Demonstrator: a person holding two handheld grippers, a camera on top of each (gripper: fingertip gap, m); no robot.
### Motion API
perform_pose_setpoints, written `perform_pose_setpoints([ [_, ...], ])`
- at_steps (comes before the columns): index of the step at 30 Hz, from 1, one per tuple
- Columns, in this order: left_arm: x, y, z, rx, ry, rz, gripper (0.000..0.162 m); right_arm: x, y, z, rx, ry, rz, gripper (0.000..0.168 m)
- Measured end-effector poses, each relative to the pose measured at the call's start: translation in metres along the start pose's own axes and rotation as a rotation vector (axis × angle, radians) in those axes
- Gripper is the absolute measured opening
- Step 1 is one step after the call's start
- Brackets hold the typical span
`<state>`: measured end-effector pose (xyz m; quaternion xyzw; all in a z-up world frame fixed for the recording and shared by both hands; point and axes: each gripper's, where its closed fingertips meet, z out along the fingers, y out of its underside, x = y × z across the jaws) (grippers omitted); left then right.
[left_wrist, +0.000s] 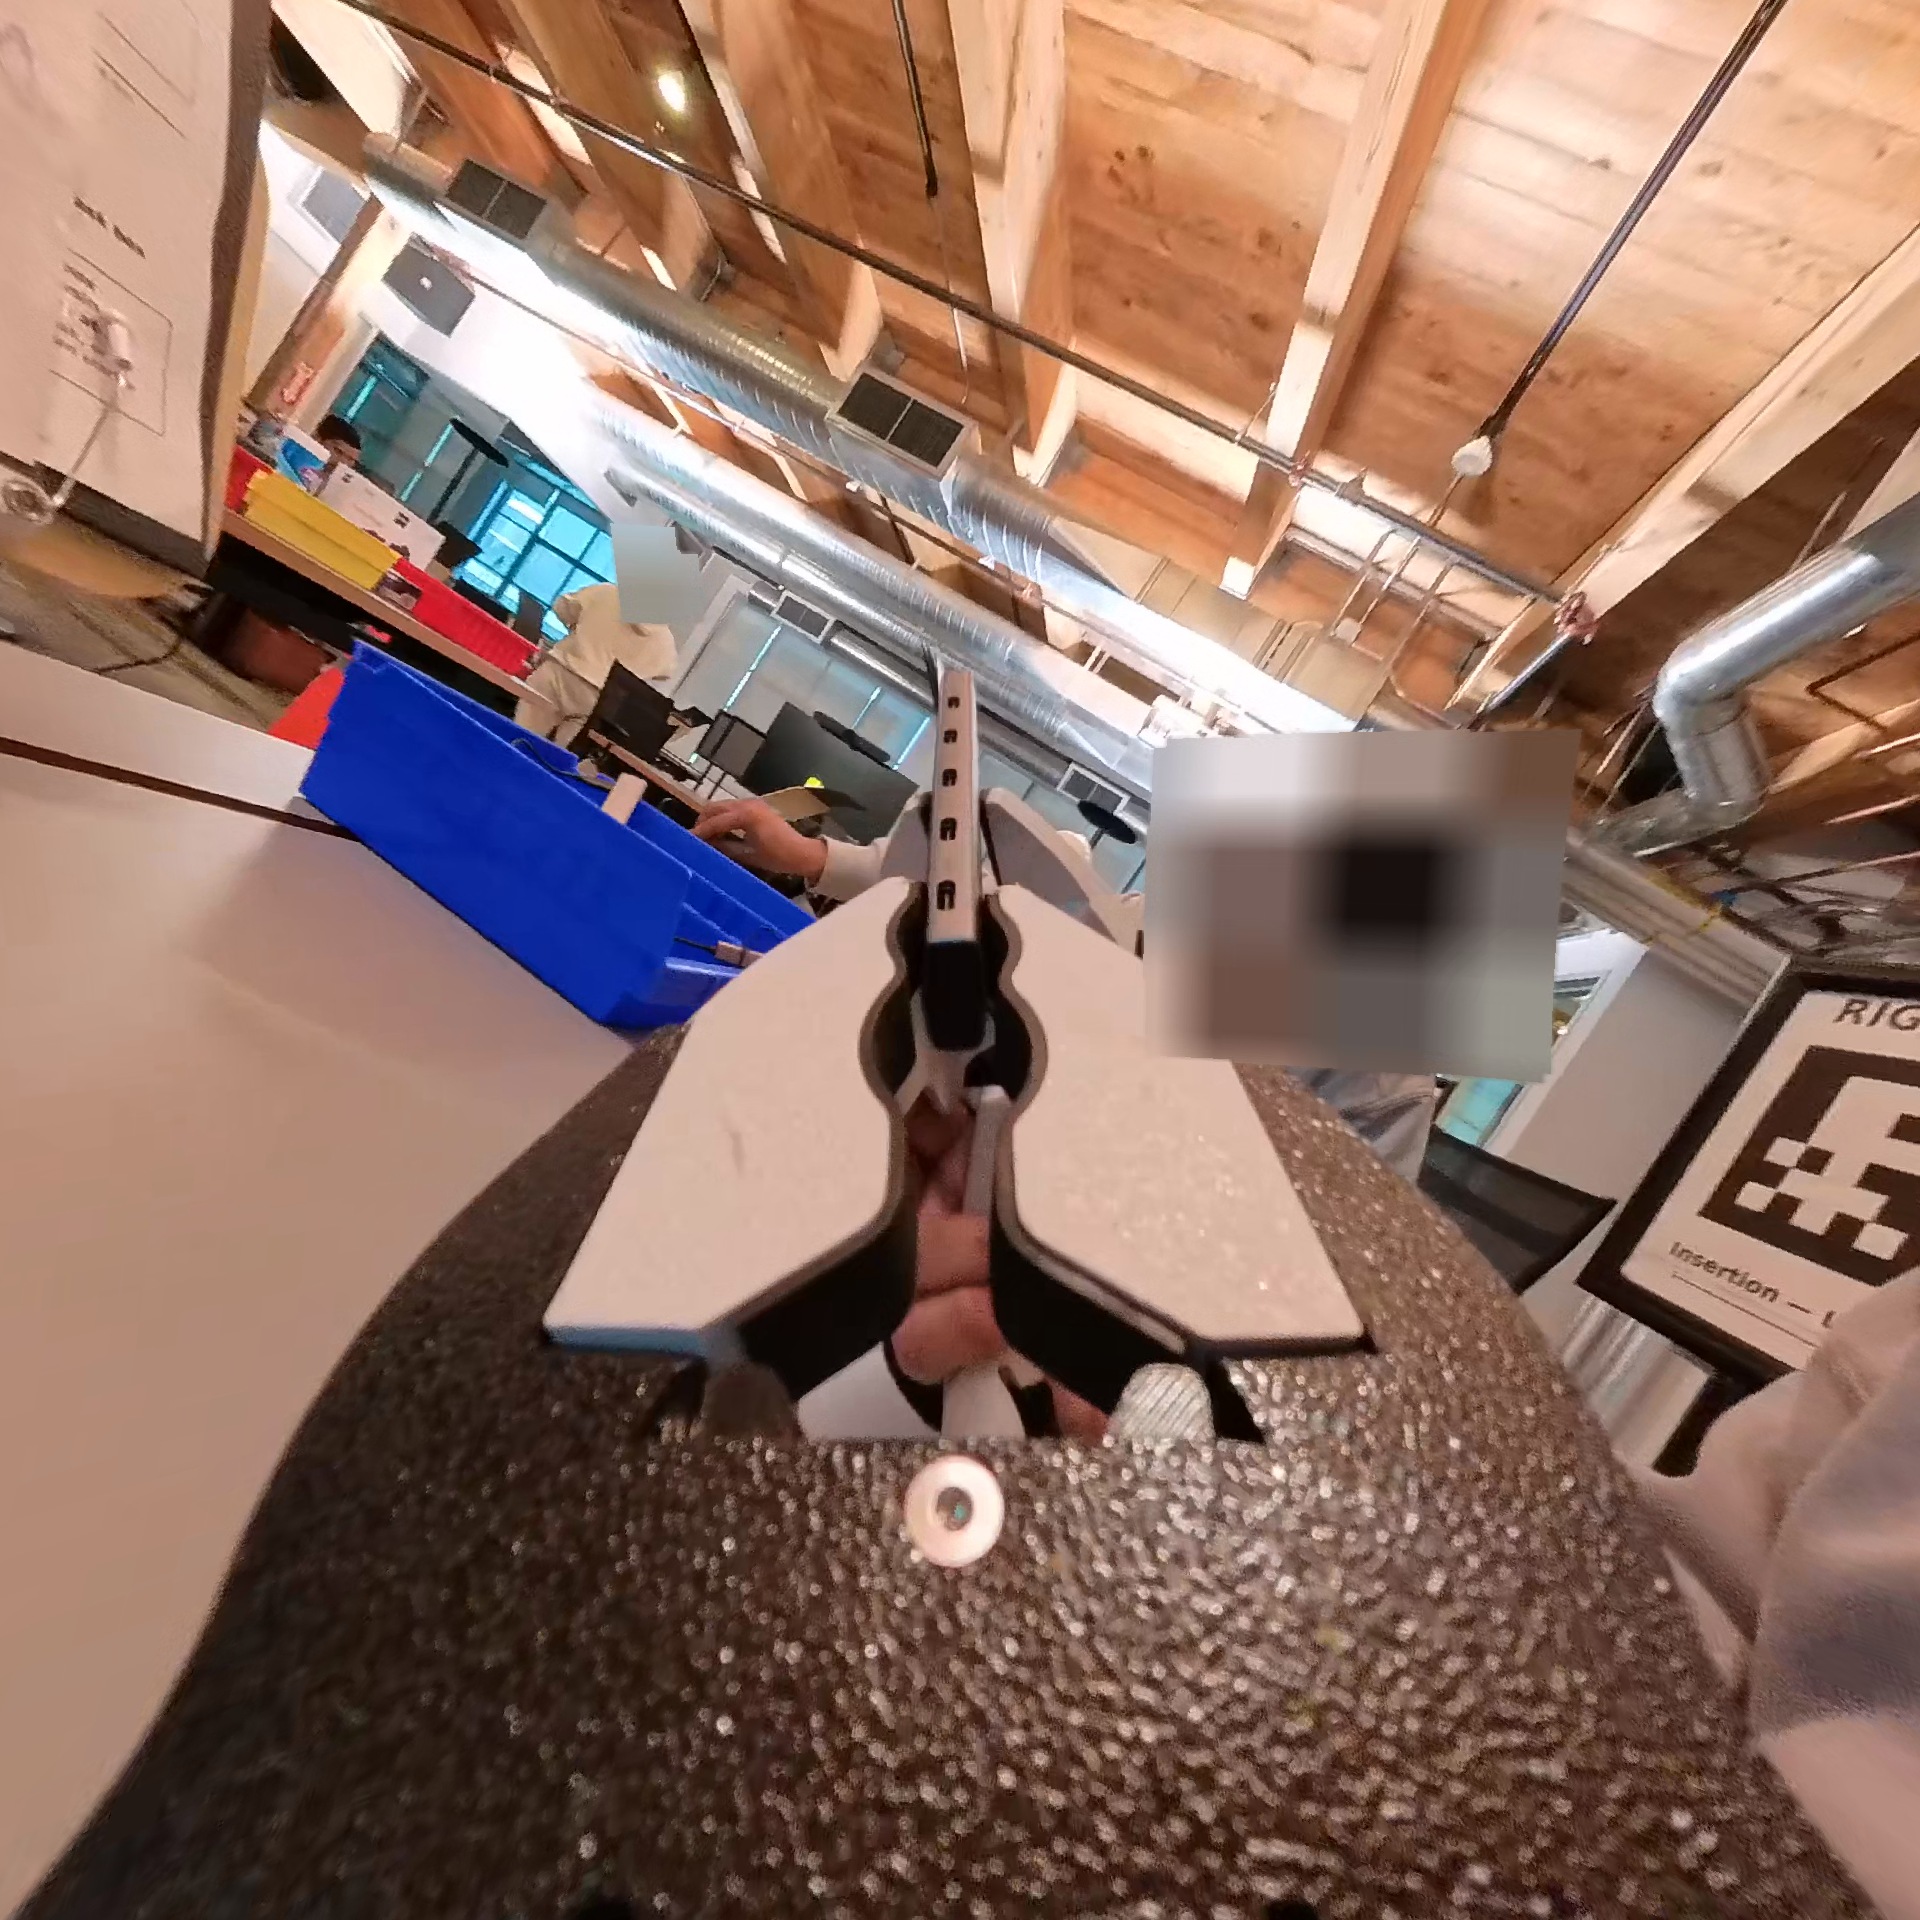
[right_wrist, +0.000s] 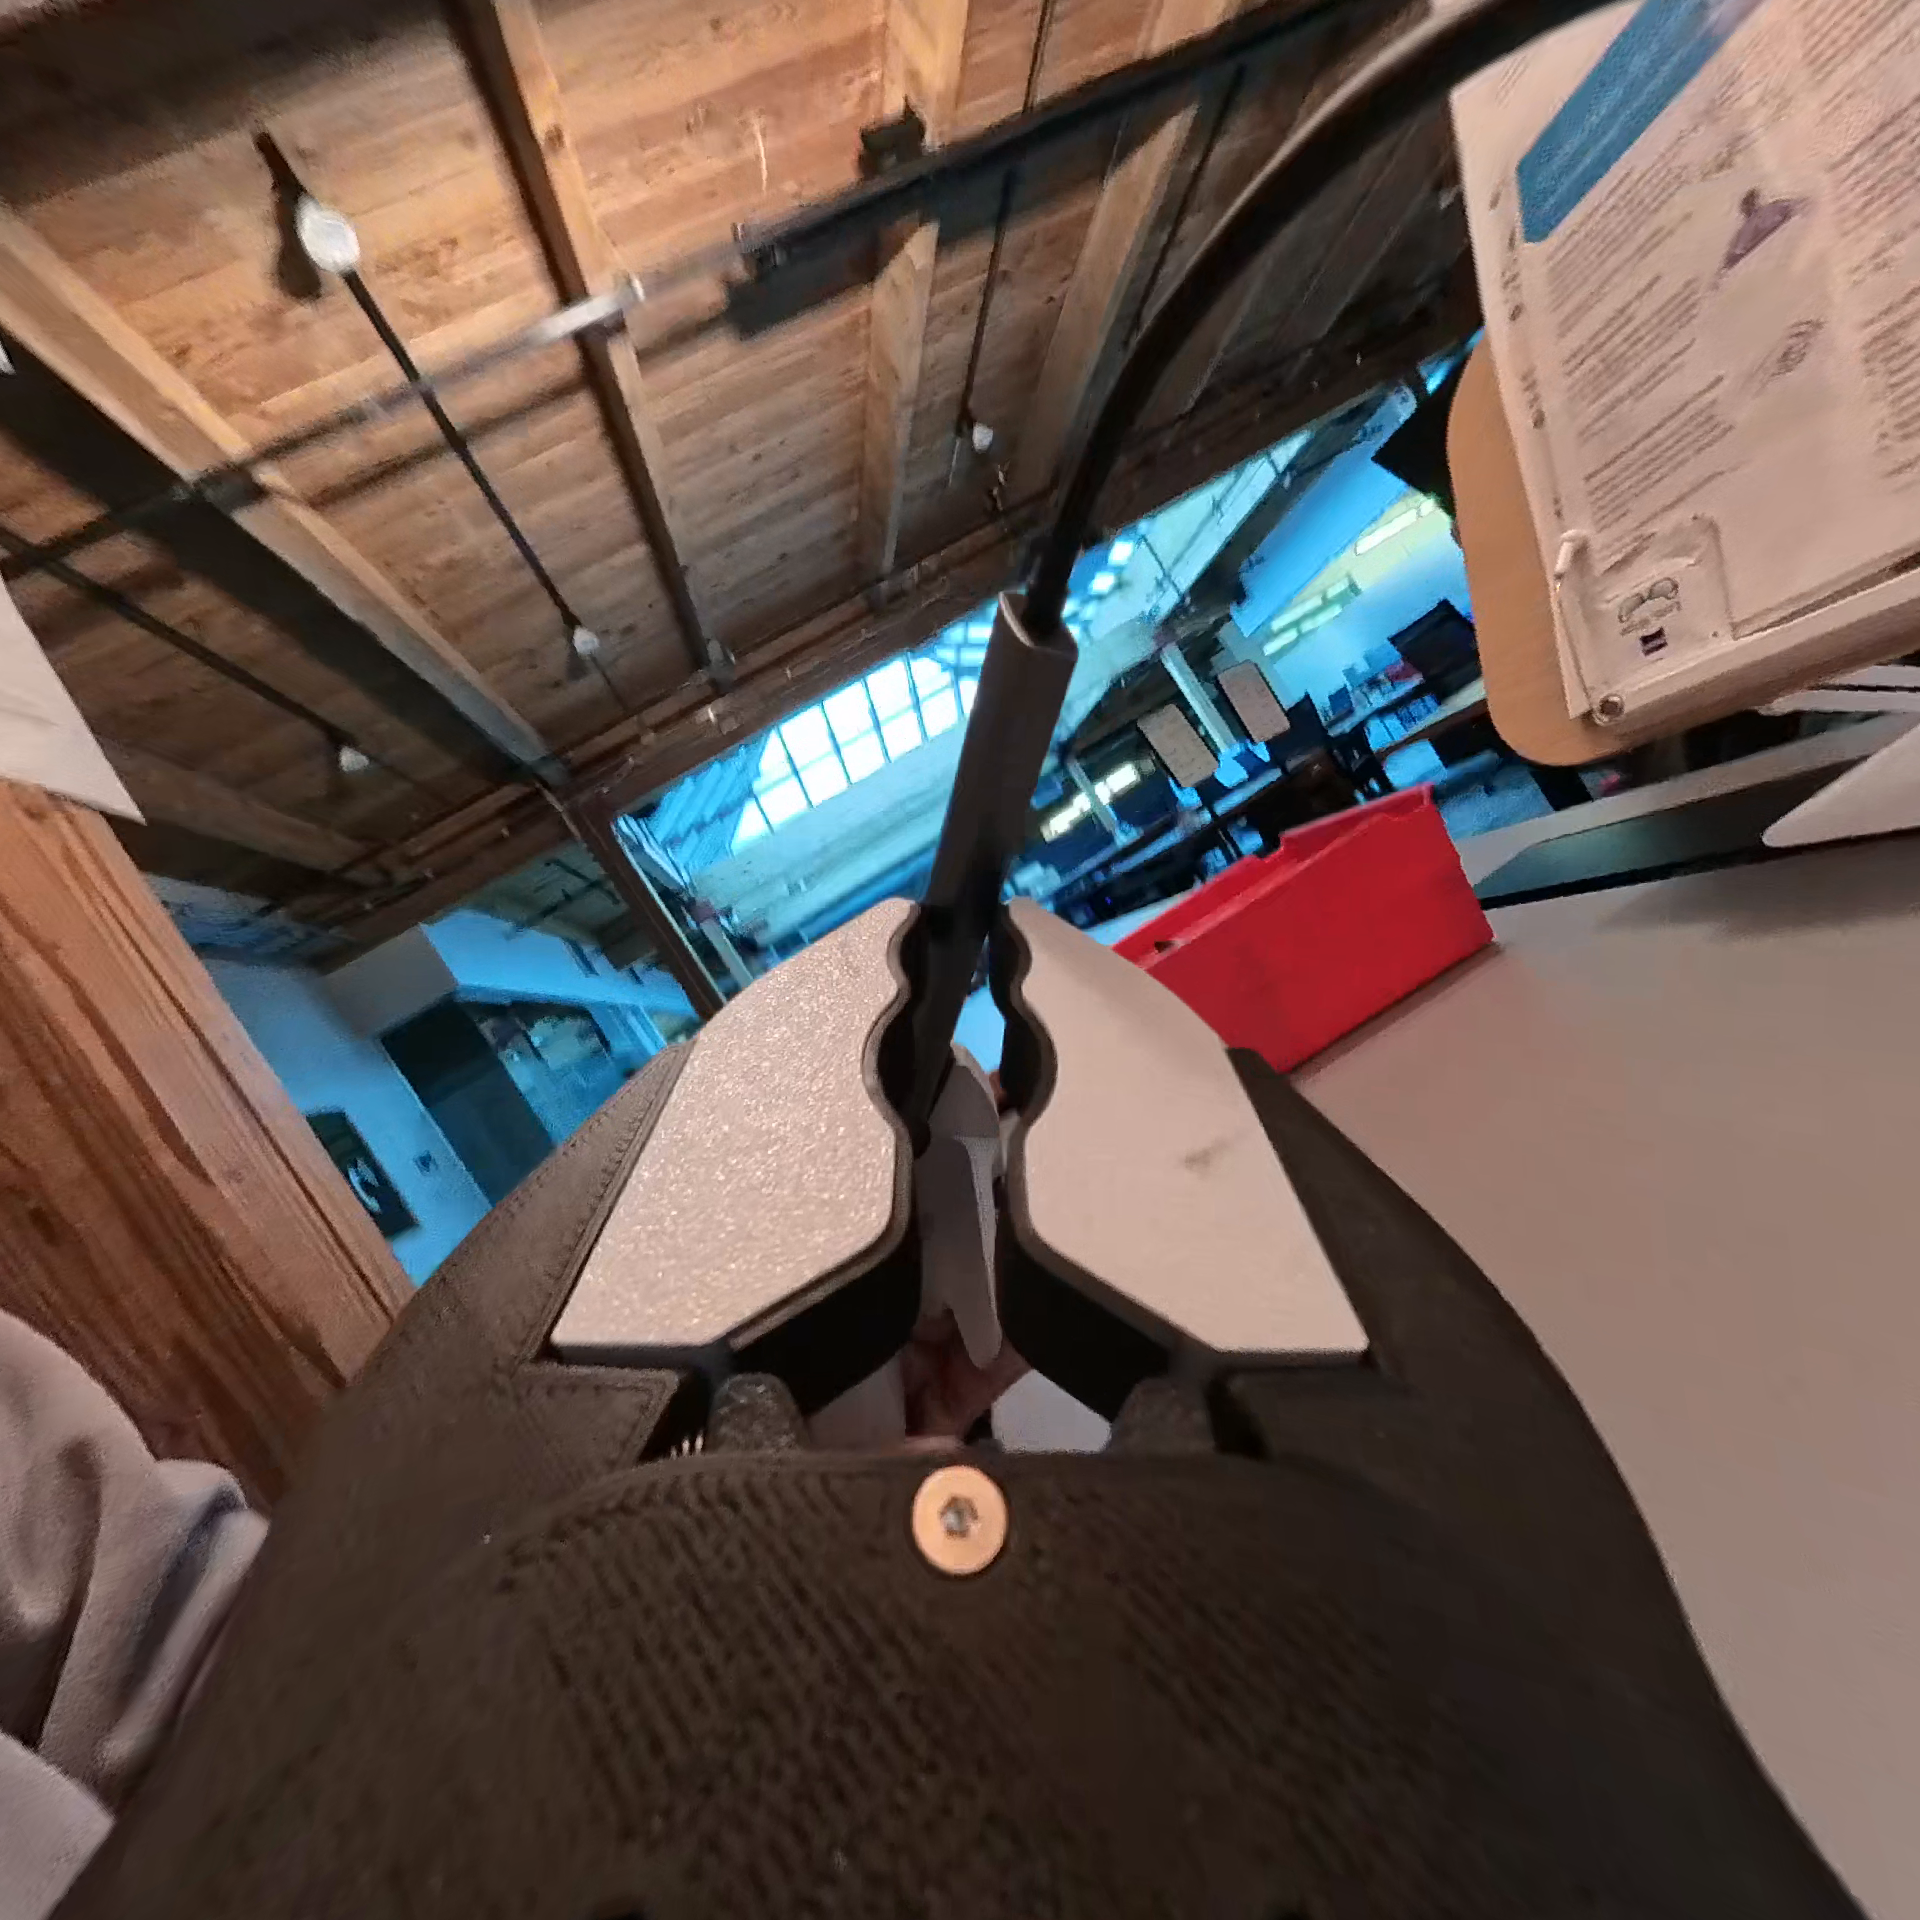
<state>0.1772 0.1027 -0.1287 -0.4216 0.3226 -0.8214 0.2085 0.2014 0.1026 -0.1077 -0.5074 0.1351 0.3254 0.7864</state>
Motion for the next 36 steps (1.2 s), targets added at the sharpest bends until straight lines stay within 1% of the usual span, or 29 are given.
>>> perform_pose_setpoints([
  [2,-0.002,0.003,-0.004,-0.044,0.016,0.024,0.013,-0.005,0.004,0.001,-0.100,-0.033,-0.029,0.011],
  [3,-0.004,0.003,-0.007,-0.079,0.014,0.074,0.019,-0.007,0.005,0.000,-0.158,-0.032,-0.048,0.010],
  [4,-0.004,0.001,-0.010,-0.116,0.012,0.146,0.029,-0.005,0.007,-0.003,-0.227,-0.010,-0.085,0.010],
  [5,-0.004,-0.003,-0.012,-0.163,0.013,0.228,0.033,-0.006,0.011,-0.006,-0.311,-0.013,-0.121,0.010],
  [7,-0.003,-0.007,-0.013,-0.320,0.003,0.393,0.042,-0.008,0.021,-0.016,-0.497,-0.031,-0.156,0.010],
  [9,0.001,-0.007,-0.006,-0.493,0.016,0.496,0.044,-0.005,0.034,-0.025,-0.664,-0.014,-0.201,0.010],
  [11,0.005,-0.004,0.002,-0.635,0.029,0.533,0.042,-0.006,0.044,-0.029,-0.771,-0.030,-0.236,0.010],
  [13,0.007,-0.001,0.008,-0.725,0.063,0.519,0.029,-0.010,0.052,-0.031,-0.826,-0.055,-0.255,0.010],
  [14,0.011,0.003,0.009,-0.763,0.099,0.488,0.028,-0.011,0.056,-0.033,-0.859,-0.067,-0.260,0.010],
  [16,0.015,0.009,0.010,-0.813,0.152,0.448,0.021,-0.010,0.065,-0.037,-0.907,-0.066,-0.282,0.010],
  [17,0.015,0.012,0.009,-0.833,0.164,0.443,0.011,-0.009,0.069,-0.039,-0.924,-0.064,-0.282,0.010],
  [20,0.011,0.021,0.006,-0.882,0.154,0.396,0.010,-0.002,0.075,-0.044,-0.942,-0.049,-0.297,0.010],
  [22,0.004,0.021,0.008,-0.861,0.088,0.335,0.009,0.005,0.073,-0.044,-0.900,-0.035,-0.346,0.011],
  [24,-0.008,0.009,0.016,-0.751,-0.022,0.238,0.009,0.014,0.062,-0.038,-0.775,0.019,-0.404,0.014],
  [26,-0.019,-0.014,0.025,-0.544,-0.110,0.036,0.009,0.018,0.050,-0.032,-0.620,0.063,-0.486,0.036],
  [27,-0.024,-0.026,0.027,-0.435,-0.135,-0.088,0.009,0.023,0.043,-0.031,-0.545,0.104,-0.556,0.044],
  [28,-0.030,-0.035,0.027,-0.338,-0.153,-0.208,0.009,0.021,0.040,-0.031,-0.484,0.105,-0.631,0.053],
  [29,-0.036,-0.041,0.027,-0.257,-0.170,-0.306,0.009,0.019,0.038,-0.031,-0.430,0.109,-0.699,0.056],
  [31,-0.044,-0.040,0.025,-0.173,-0.186,-0.446,0.009,0.020,0.030,-0.030,-0.346,0.153,-0.819,0.056],
  [33,-0.050,-0.032,0.025,-0.145,-0.208,-0.535,0.009,0.020,0.019,-0.029,-0.279,0.196,-0.905,0.050],
  [34,-0.051,-0.029,0.025,-0.134,-0.213,-0.566,0.009,0.022,0.015,-0.029,-0.259,0.227,-0.935,0.050],
  [36,-0.055,-0.029,0.025,-0.093,-0.216,-0.633,0.009,0.024,0.019,-0.031,-0.287,0.212,-0.981,0.043],
])
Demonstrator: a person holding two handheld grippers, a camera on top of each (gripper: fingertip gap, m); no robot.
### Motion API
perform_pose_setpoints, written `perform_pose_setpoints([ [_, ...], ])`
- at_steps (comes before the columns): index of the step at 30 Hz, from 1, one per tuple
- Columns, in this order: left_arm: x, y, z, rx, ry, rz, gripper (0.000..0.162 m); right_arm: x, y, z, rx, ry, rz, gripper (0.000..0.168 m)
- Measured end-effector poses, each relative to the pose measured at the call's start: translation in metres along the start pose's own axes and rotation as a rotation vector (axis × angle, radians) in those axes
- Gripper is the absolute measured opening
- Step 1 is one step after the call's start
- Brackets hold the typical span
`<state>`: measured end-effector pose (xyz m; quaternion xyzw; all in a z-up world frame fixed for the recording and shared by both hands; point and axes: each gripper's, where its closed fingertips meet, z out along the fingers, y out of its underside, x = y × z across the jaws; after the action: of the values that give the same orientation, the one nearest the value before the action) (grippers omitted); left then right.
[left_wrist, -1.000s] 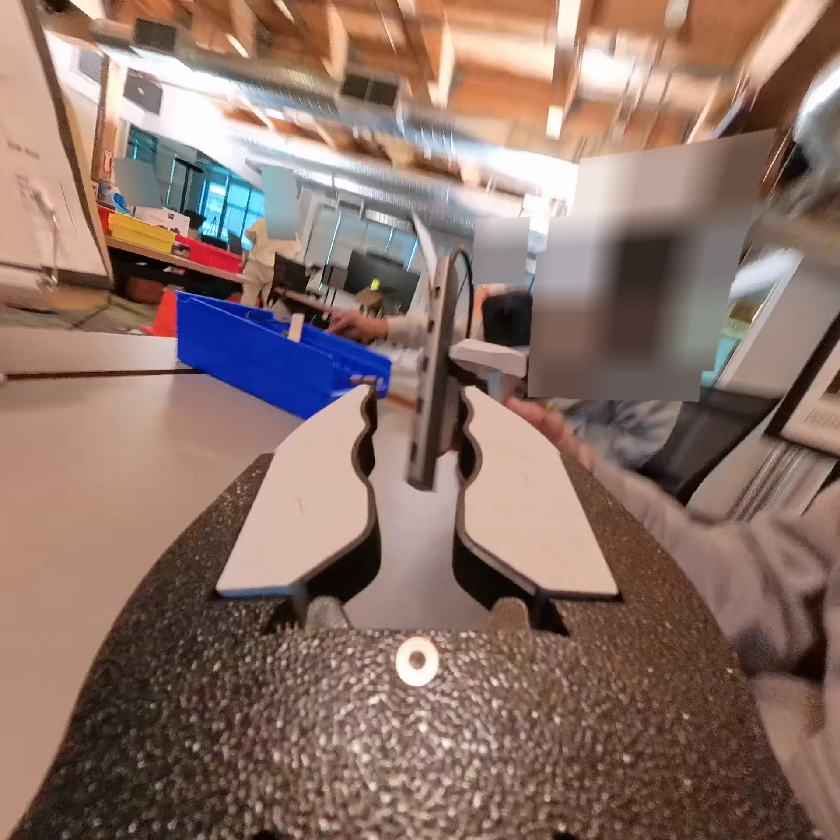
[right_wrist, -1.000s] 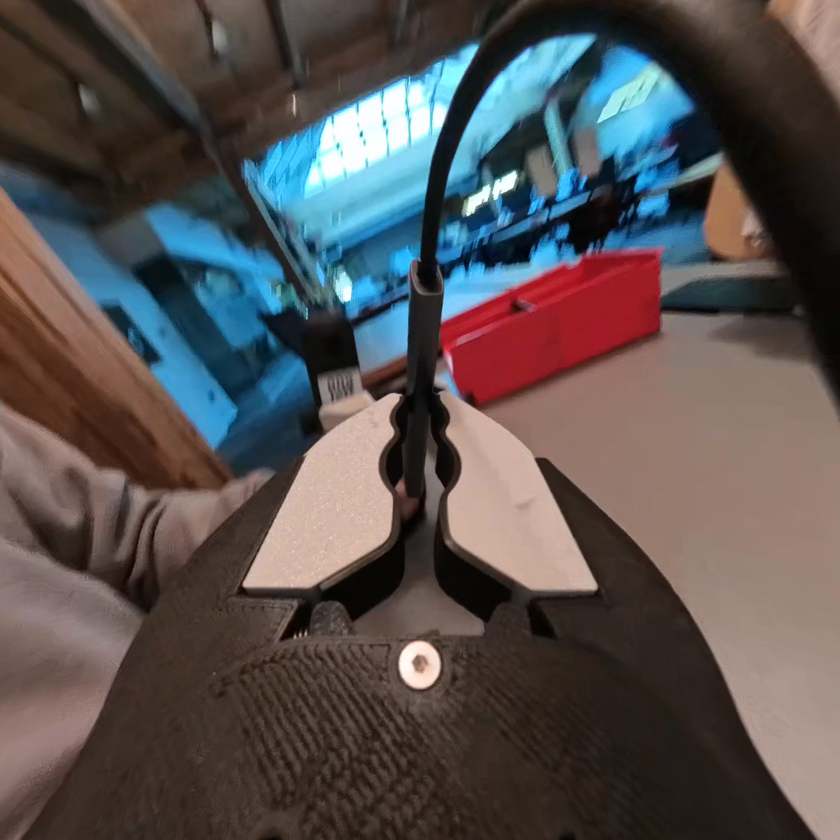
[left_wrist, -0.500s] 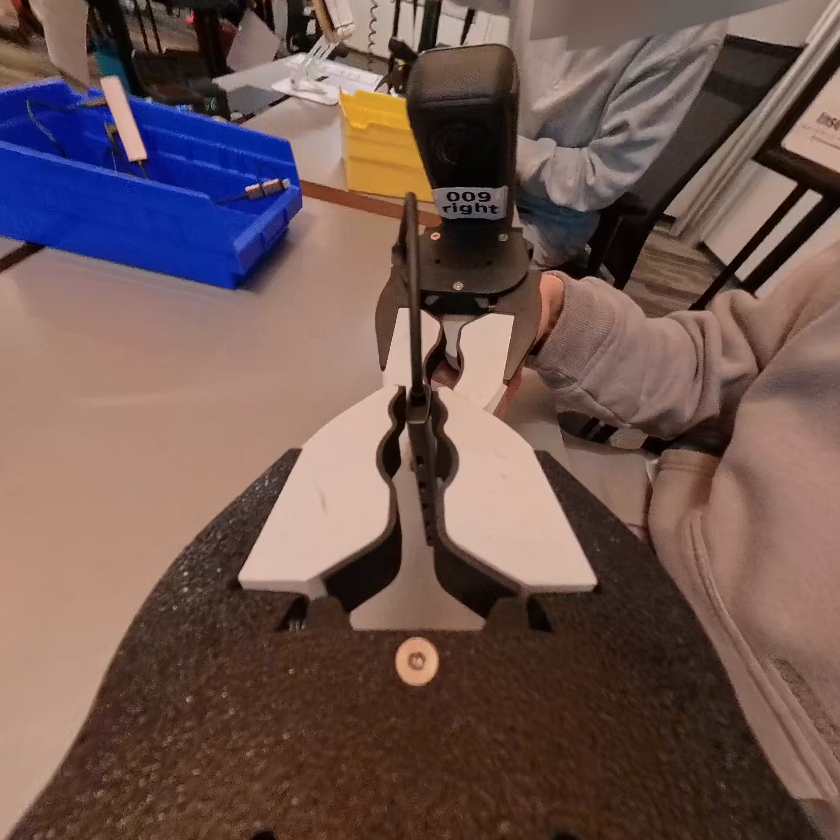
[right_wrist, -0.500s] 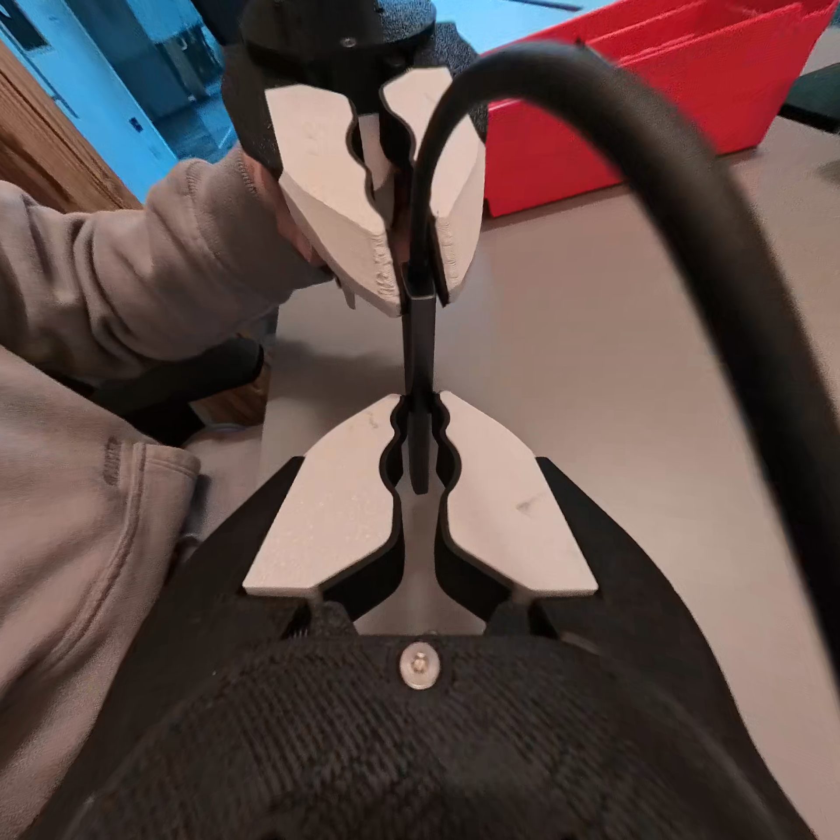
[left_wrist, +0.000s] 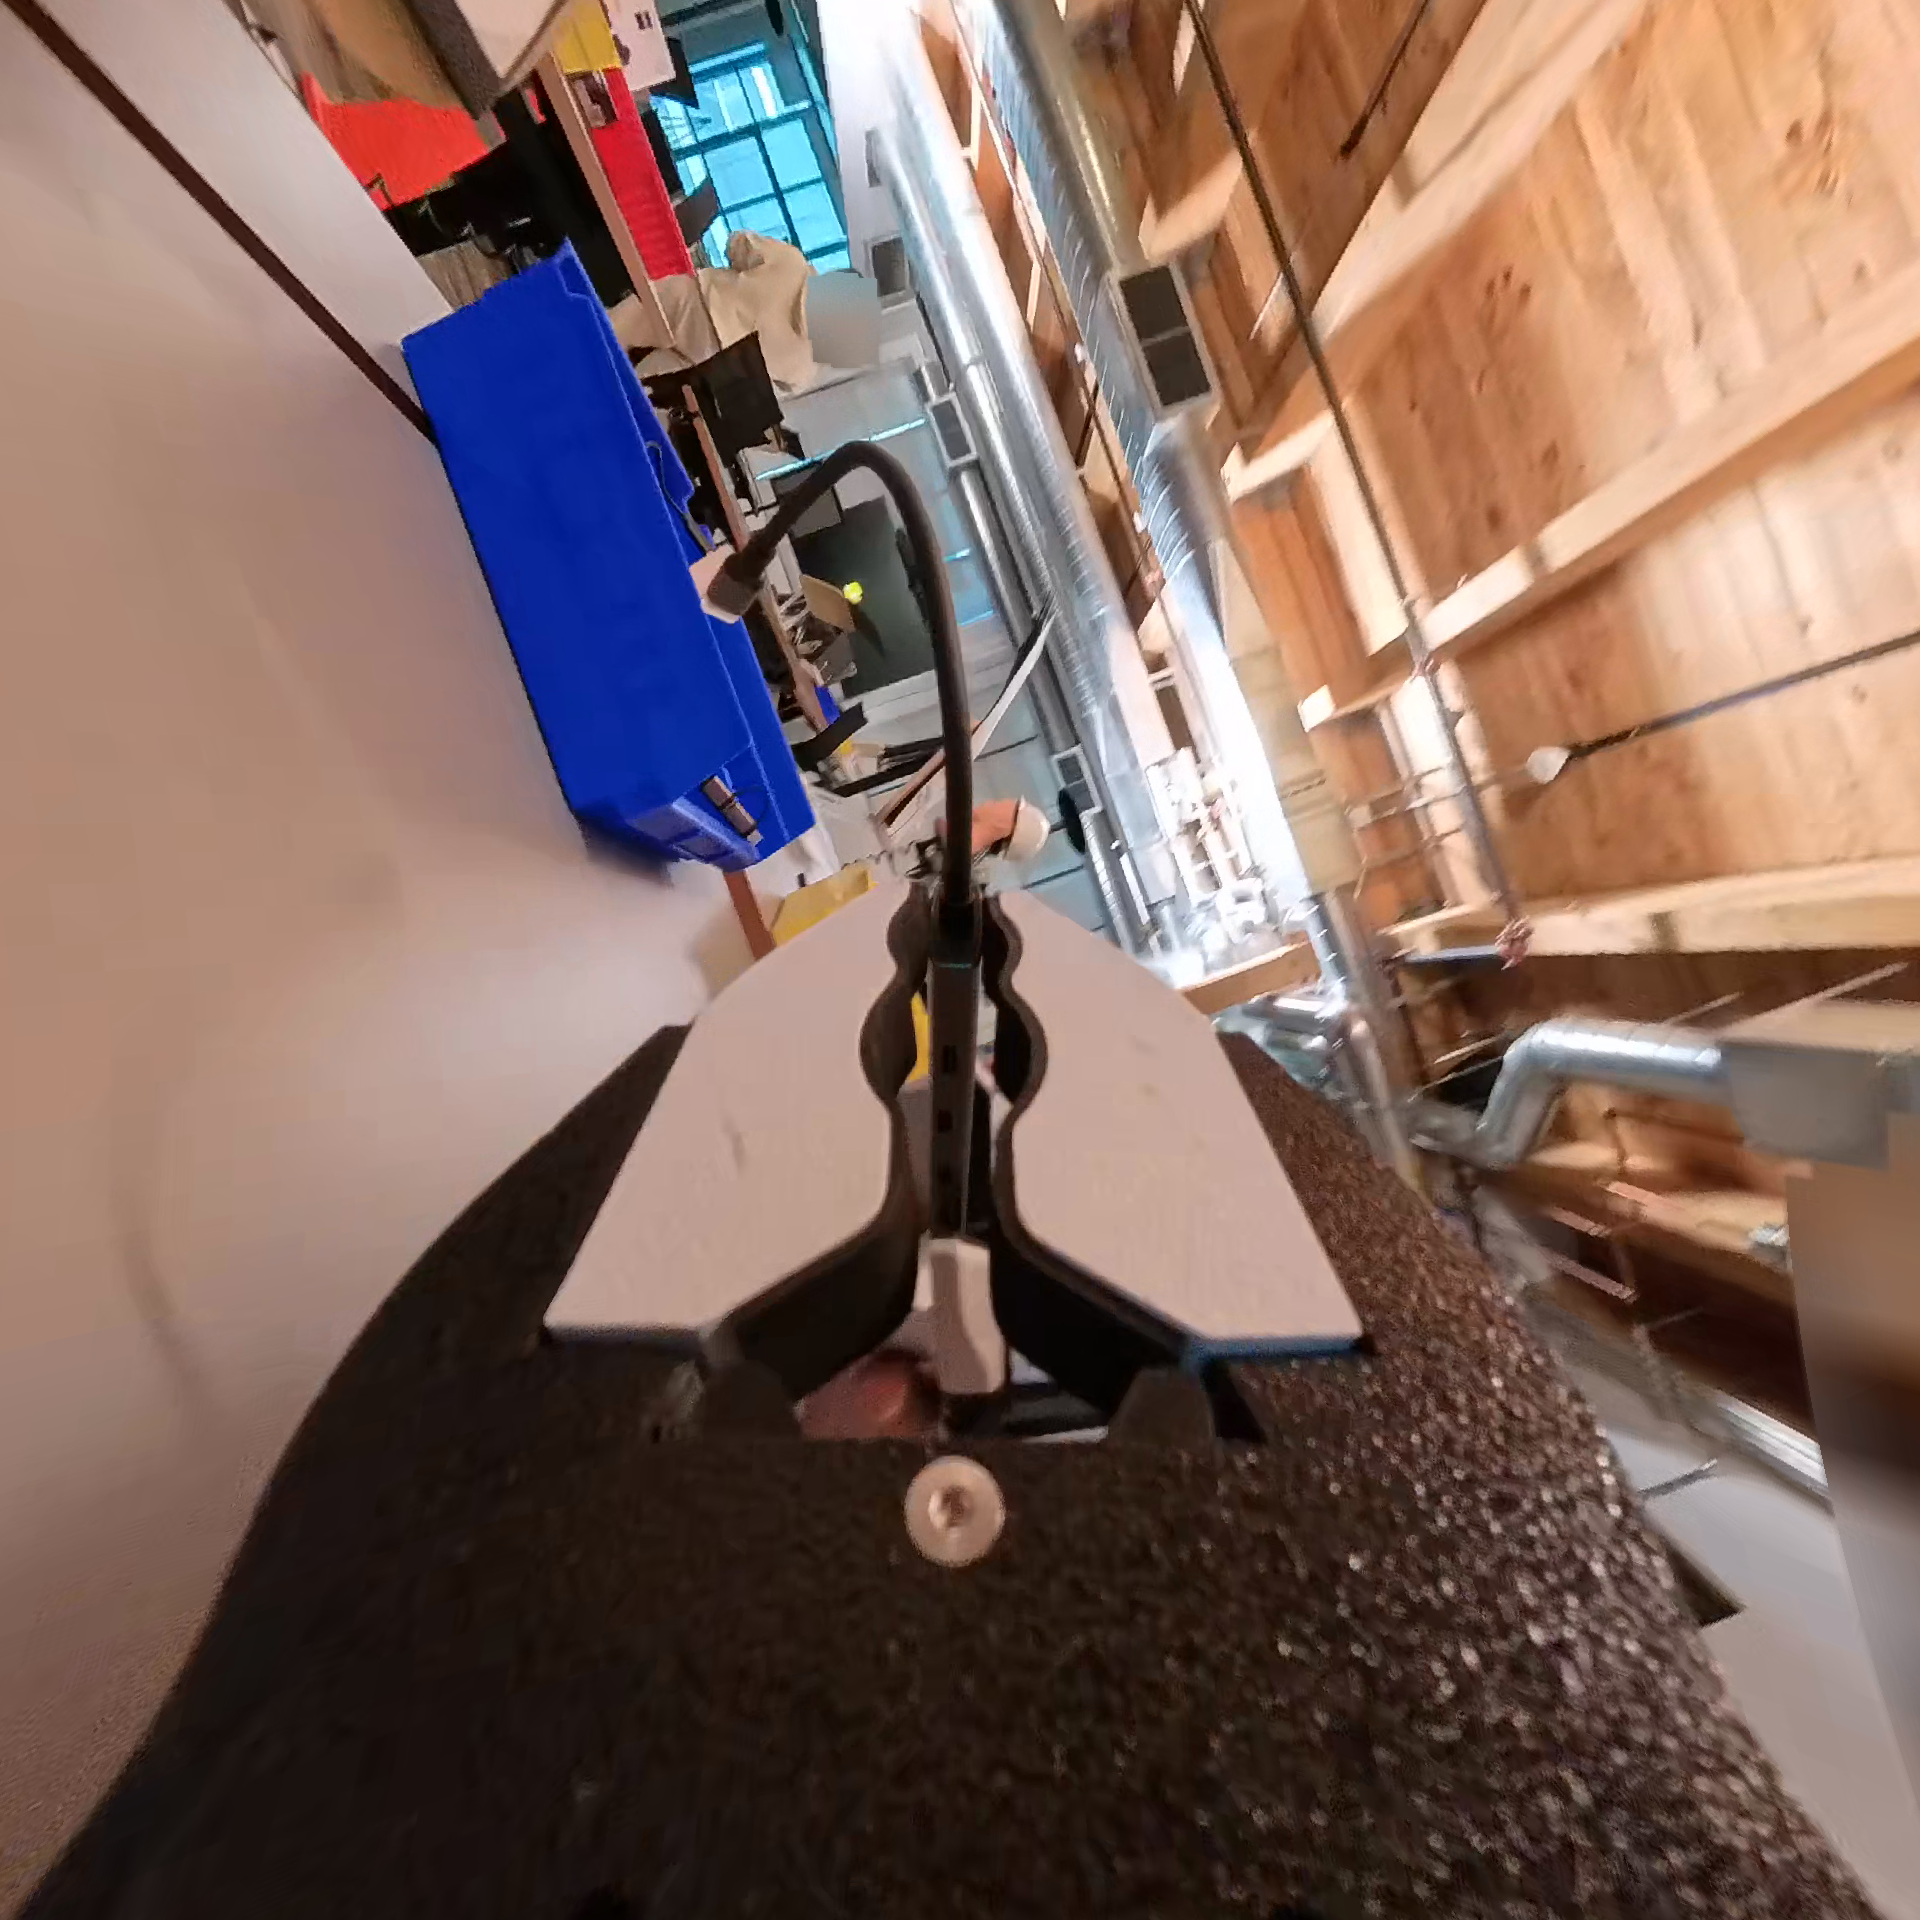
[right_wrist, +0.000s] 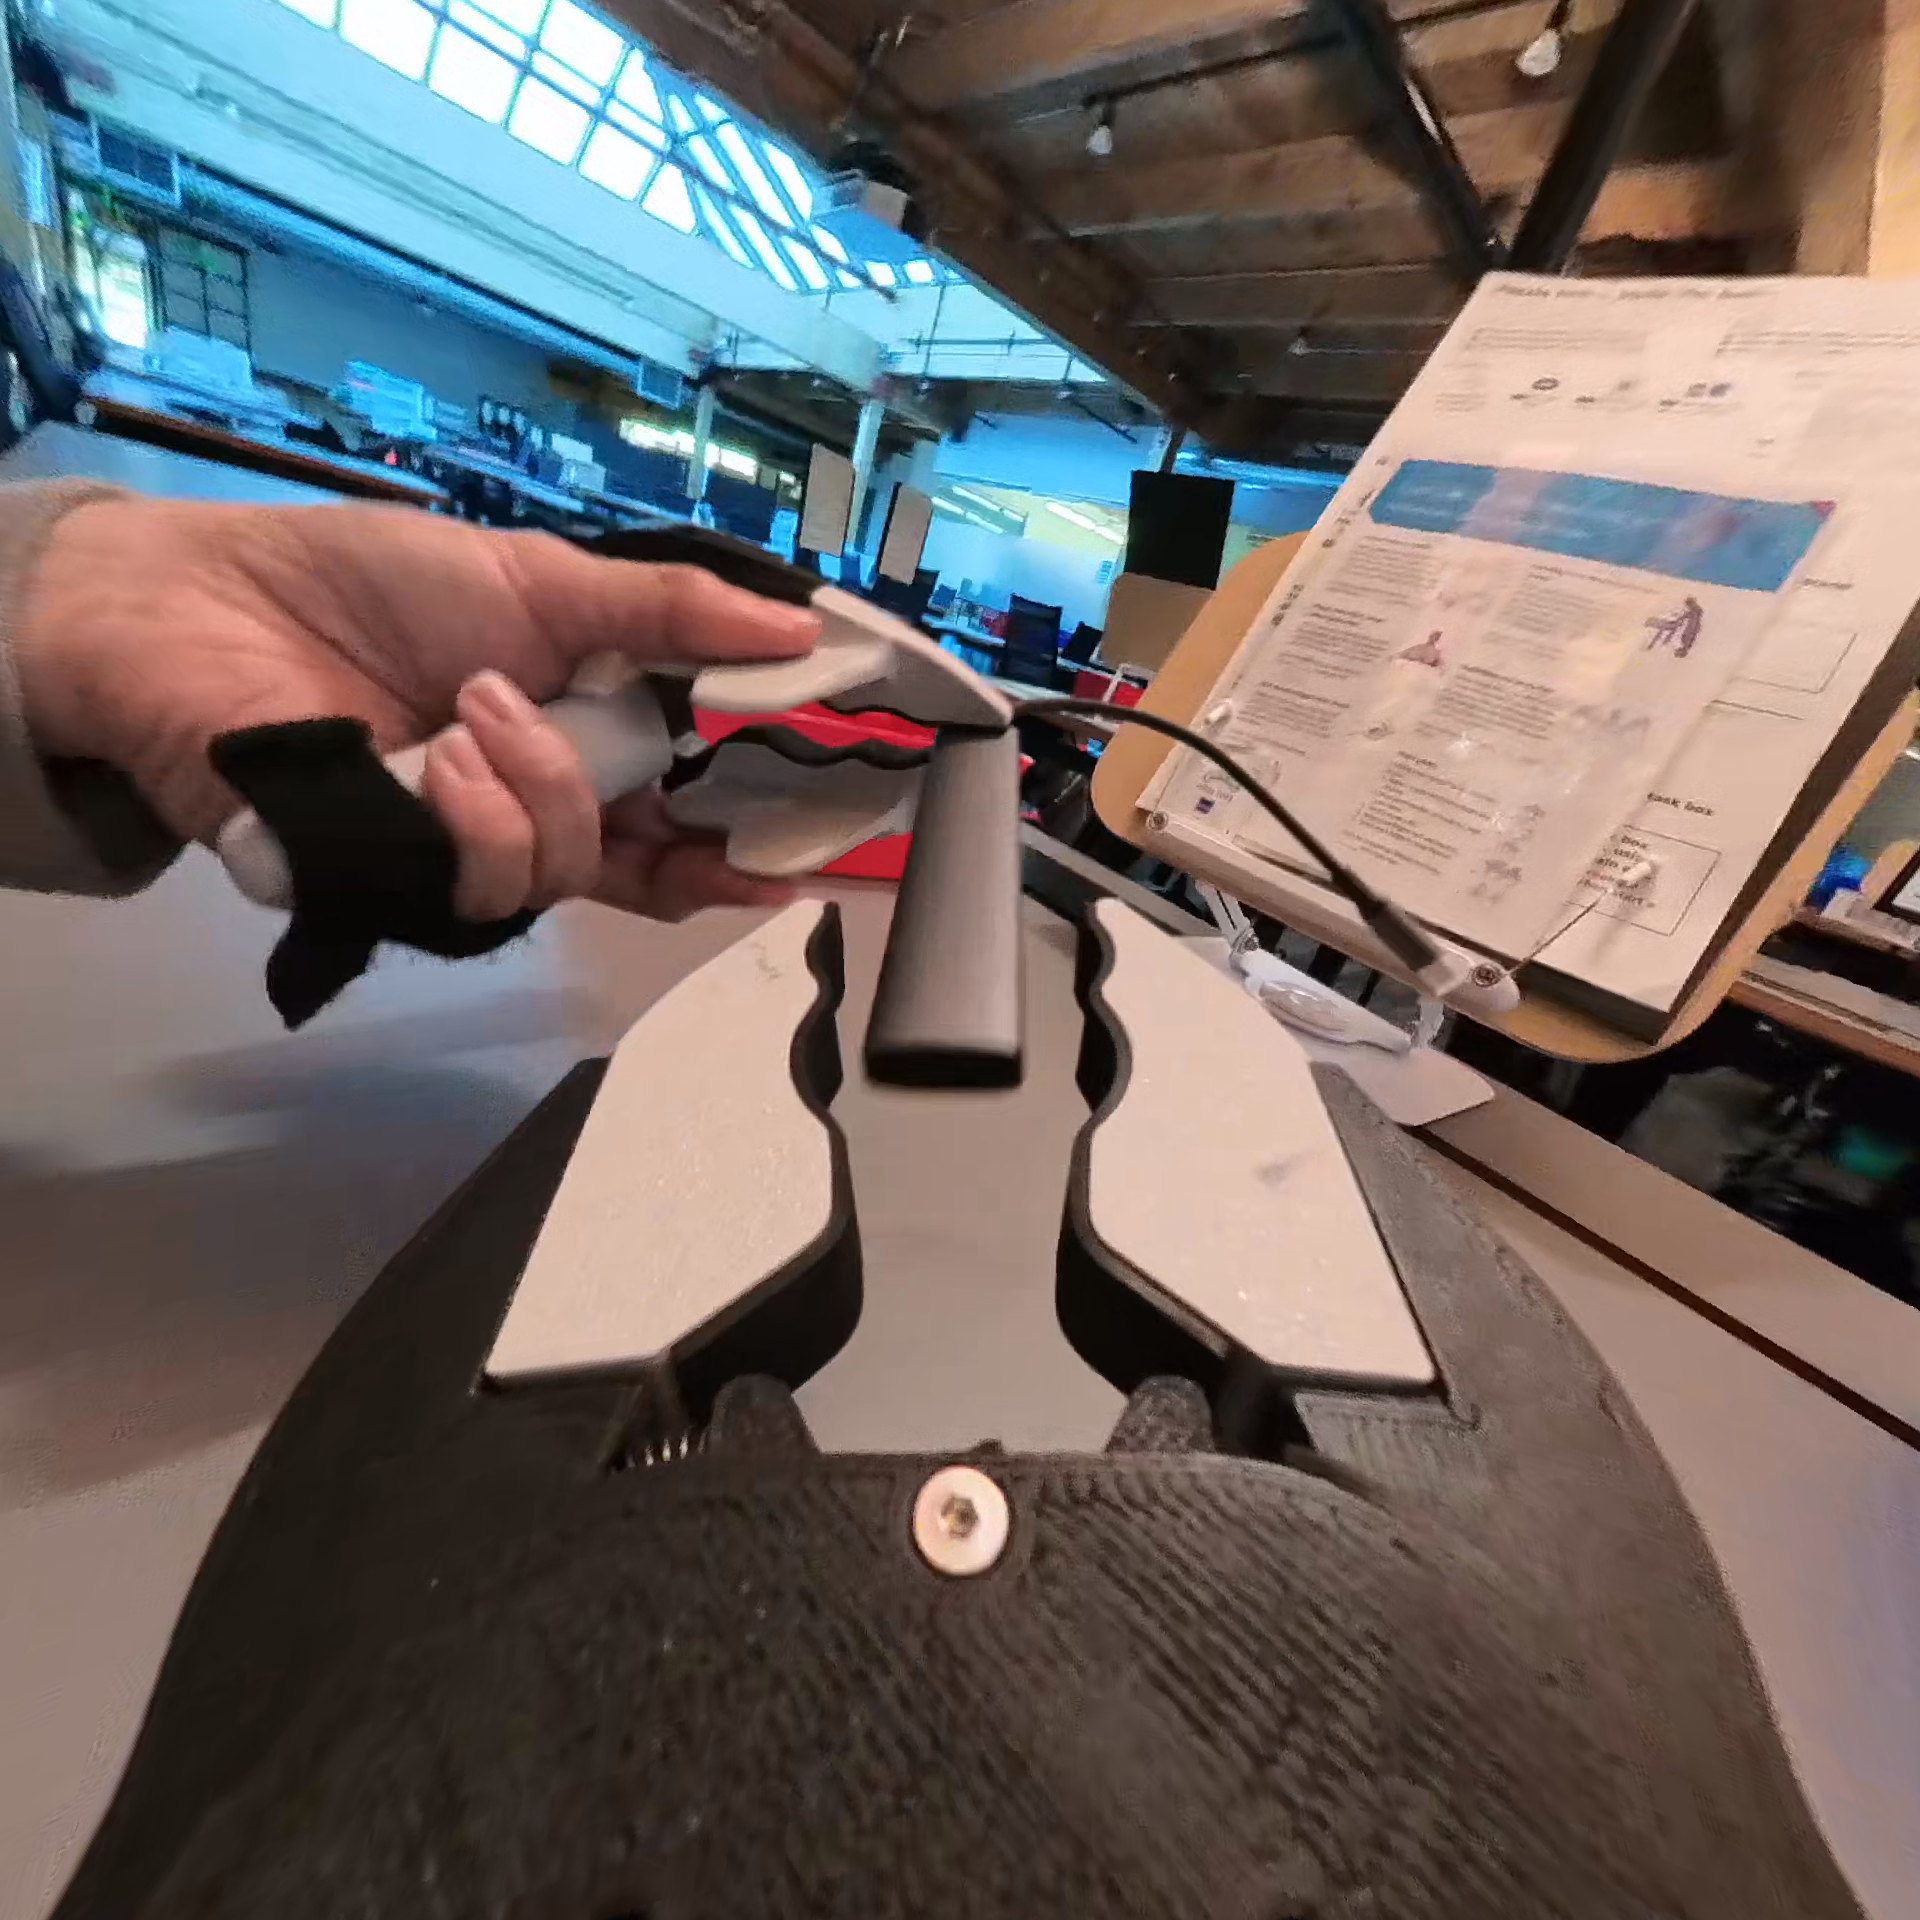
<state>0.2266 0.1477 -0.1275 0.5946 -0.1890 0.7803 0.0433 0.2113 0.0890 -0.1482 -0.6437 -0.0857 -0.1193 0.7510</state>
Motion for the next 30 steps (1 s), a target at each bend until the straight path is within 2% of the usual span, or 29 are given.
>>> perform_pose_setpoints([
  [2,-0.001,-0.006,0.000,0.034,0.013,-0.043,0.009,0.001,0.007,-0.001,-0.020,0.014,-0.025,0.045],
  [5,-0.007,-0.007,0.000,0.029,-0.017,-0.043,0.009,0.006,0.001,-0.006,0.034,0.064,-0.041,0.038],
  [11,-0.011,0.002,0.004,-0.005,-0.032,-0.056,0.009,0.003,0.013,-0.007,-0.011,0.048,-0.060,0.025],
  [21,-0.020,0.007,0.010,-0.026,-0.094,0.001,0.009,0.005,0.014,-0.009,0.002,0.090,-0.020,0.025],
  [30,-0.012,0.004,0.010,-0.009,-0.060,-0.026,0.009,0.008,0.020,-0.009,-0.040,0.106,-0.006,0.027],
])
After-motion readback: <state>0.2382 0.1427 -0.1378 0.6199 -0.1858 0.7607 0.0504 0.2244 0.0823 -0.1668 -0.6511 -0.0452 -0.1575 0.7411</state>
